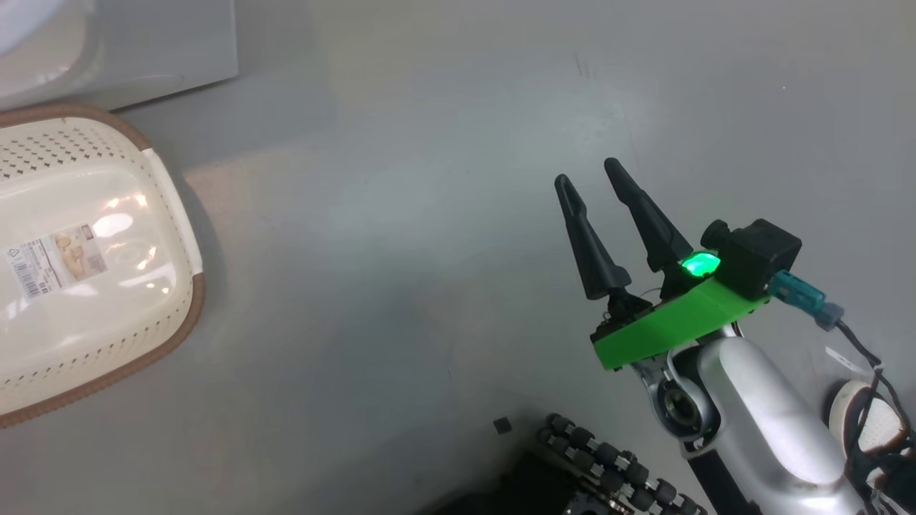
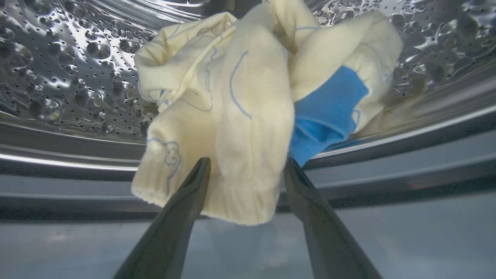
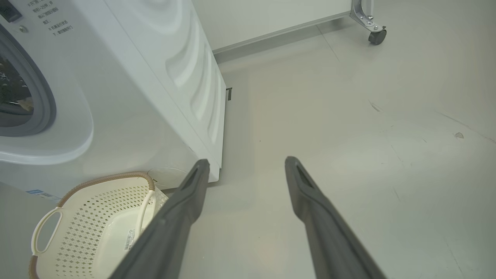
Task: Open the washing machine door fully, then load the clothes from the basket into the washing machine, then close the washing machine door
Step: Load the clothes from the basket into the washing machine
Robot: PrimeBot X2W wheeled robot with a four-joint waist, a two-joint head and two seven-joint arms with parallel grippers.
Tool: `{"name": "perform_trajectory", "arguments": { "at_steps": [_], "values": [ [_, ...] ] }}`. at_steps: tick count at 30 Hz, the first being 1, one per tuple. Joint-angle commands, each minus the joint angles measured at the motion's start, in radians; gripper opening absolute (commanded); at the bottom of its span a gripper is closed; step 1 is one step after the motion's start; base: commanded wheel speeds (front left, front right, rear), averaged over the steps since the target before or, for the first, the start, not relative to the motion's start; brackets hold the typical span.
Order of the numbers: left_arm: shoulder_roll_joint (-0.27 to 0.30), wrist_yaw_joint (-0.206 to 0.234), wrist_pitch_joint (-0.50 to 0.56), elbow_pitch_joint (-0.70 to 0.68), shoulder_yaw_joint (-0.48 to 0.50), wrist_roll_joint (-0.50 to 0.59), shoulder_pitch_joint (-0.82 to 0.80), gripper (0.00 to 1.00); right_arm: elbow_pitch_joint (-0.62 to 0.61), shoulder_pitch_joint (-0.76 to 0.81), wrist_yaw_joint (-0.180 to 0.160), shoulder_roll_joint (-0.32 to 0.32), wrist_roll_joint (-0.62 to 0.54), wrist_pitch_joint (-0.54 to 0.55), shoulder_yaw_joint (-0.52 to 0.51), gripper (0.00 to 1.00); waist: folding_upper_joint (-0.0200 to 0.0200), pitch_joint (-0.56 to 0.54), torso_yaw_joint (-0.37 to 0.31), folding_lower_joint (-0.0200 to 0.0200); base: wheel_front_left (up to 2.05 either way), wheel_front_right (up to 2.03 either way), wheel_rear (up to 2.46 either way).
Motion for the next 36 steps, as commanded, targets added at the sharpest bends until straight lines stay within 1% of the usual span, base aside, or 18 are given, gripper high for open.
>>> {"name": "perform_trajectory", "arguments": {
  "at_steps": [1,8,9,10,13,16,23,24,27,36],
  "values": [
    [0.056,0.000,0.008,-0.015,0.025,0.000,-0.039,1.00,-0.029,-0.003,0.001,-0.005,0.009,-0.007,0.013,1.00,0.0000,0.003,-0.002,-0.0001,0.00,0.00,0.00],
    [0.049,0.000,0.036,0.045,-0.014,0.002,-0.102,1.00,-0.032,-0.011,0.001,-0.005,0.016,-0.007,0.017,1.00,0.0000,0.018,-0.012,-0.0001,0.00,0.00,0.00],
    [0.046,0.000,0.044,0.055,-0.016,0.000,-0.109,0.94,-0.032,-0.011,0.001,-0.005,0.017,-0.007,0.018,1.00,0.0000,0.019,-0.013,-0.0001,0.00,0.00,0.00],
    [0.043,0.000,0.050,0.062,-0.022,-0.001,-0.117,0.00,-0.033,-0.012,0.001,-0.005,0.018,-0.007,0.018,1.00,0.0000,0.021,-0.014,-0.0001,0.00,0.00,0.00],
    [0.041,0.000,0.060,0.077,-0.037,-0.007,-0.137,0.00,-0.034,-0.013,0.001,-0.005,0.020,-0.007,0.019,1.00,0.0000,0.026,-0.015,-0.0001,0.00,0.00,0.00],
    [0.045,0.000,0.046,0.083,-0.049,-0.005,-0.162,0.00,-0.035,-0.014,0.001,-0.005,0.022,-0.007,0.019,1.00,0.0000,0.030,-0.016,-0.0001,0.00,0.00,0.00],
    [0.065,0.007,-0.087,0.079,-0.059,0.048,-0.263,0.00,-0.041,-0.021,0.001,-0.005,0.025,-0.007,0.024,1.00,0.0000,0.053,-0.018,-0.0001,0.00,0.00,0.00],
    [0.070,0.007,-0.123,0.084,-0.066,0.069,-0.300,0.00,-0.044,-0.024,0.001,-0.005,0.026,-0.007,0.028,1.00,0.0000,0.064,-0.021,-0.0001,0.00,0.00,0.00],
    [0.074,0.007,-0.169,0.101,-0.071,0.090,-0.362,0.00,-0.047,-0.027,0.001,-0.005,0.028,-0.007,0.039,1.00,0.0000,0.083,-0.030,-0.0001,0.00,0.00,0.00],
    [0.040,0.003,-0.229,0.166,-0.129,0.140,-0.516,0.00,-0.060,-0.027,0.001,-0.005,0.030,-0.007,0.055,1.00,0.0000,0.143,-0.041,-0.0001,0.00,0.00,0.00]
  ]
}}
